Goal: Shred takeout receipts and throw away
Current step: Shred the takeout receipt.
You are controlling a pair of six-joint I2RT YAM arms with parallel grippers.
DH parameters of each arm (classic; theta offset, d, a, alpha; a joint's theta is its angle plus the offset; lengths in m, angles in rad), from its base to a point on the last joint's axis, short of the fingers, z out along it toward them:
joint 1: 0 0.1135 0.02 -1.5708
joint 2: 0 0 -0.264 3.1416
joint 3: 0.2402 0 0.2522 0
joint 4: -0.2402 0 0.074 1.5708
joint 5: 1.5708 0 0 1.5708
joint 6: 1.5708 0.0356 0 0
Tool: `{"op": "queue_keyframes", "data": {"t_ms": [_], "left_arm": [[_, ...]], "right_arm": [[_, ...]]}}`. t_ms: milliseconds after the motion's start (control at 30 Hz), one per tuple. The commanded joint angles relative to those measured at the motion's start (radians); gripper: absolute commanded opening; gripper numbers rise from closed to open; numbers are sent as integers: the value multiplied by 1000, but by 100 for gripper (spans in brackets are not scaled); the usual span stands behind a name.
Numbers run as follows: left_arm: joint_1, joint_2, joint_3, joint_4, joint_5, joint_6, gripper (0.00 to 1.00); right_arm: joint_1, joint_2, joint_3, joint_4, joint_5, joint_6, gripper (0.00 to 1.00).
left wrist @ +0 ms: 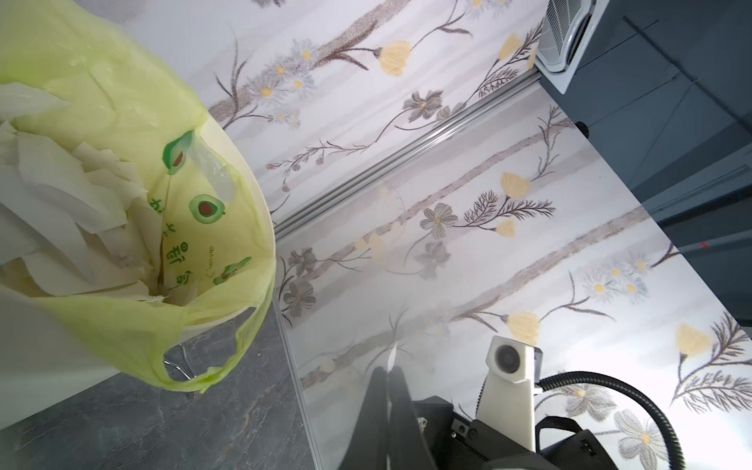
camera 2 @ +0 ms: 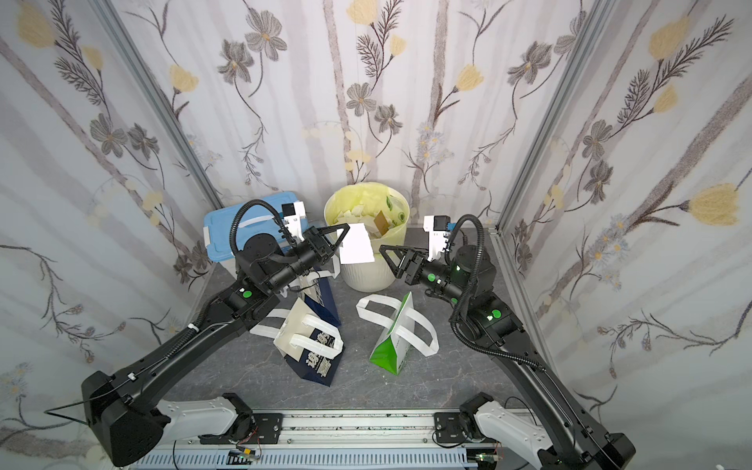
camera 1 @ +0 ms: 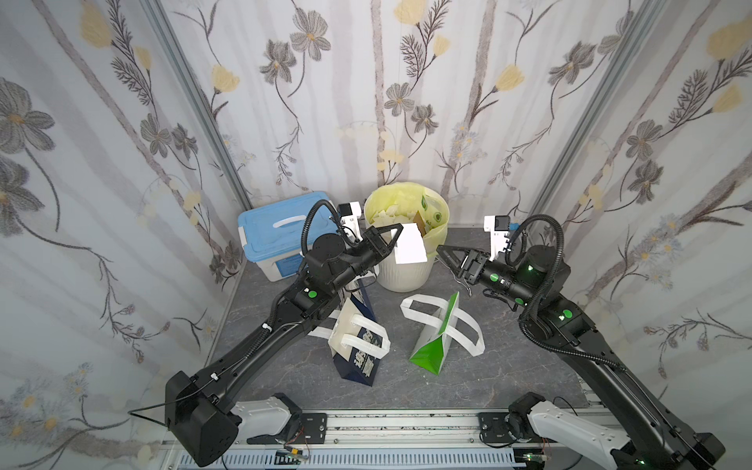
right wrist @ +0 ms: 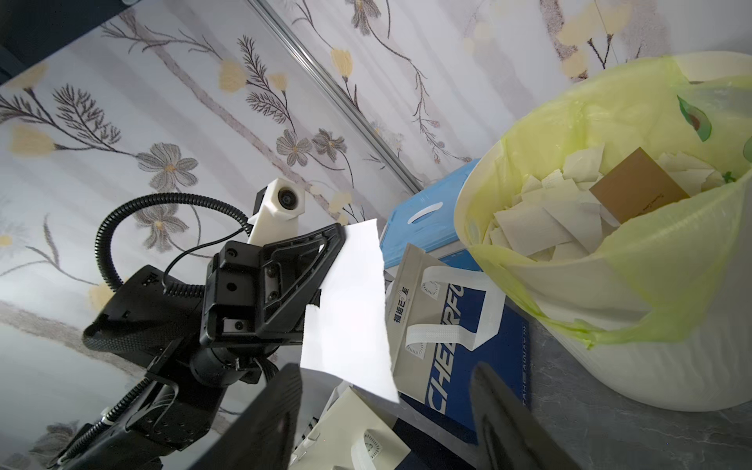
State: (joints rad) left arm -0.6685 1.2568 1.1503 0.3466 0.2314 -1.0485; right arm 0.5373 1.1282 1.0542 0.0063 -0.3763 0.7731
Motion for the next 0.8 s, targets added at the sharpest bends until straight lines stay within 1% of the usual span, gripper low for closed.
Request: {"op": "queue_keyframes", "data": {"t_ms": [0, 100, 200, 367, 500, 633, 733, 767], "left_arm": [[-12, 0, -28, 164, 6, -77, 0], [-22, -1, -43, 187, 8, -91, 0], [-29, 22, -52, 213, 8, -102, 0], [-37, 25, -55, 228, 2, -102, 0], [-37, 24, -56, 225, -7, -99, 0], [-39, 22, -59, 227, -9, -97, 0], [-40, 20, -61, 227, -9, -95, 0], [-40, 20, -61, 227, -8, -95, 0]], "right_arm": [[2, -15, -62, 210, -62, 169, 72], [6, -7, -83, 267, -107, 197, 75], [14, 9, -91, 316, -137, 214, 77], [30, 47, -91, 385, -142, 248, 74], [37, 62, -86, 419, -124, 268, 63], [37, 65, -88, 402, -65, 276, 43], [37, 79, -83, 415, -57, 296, 30], [37, 86, -80, 418, -59, 299, 28]]}}
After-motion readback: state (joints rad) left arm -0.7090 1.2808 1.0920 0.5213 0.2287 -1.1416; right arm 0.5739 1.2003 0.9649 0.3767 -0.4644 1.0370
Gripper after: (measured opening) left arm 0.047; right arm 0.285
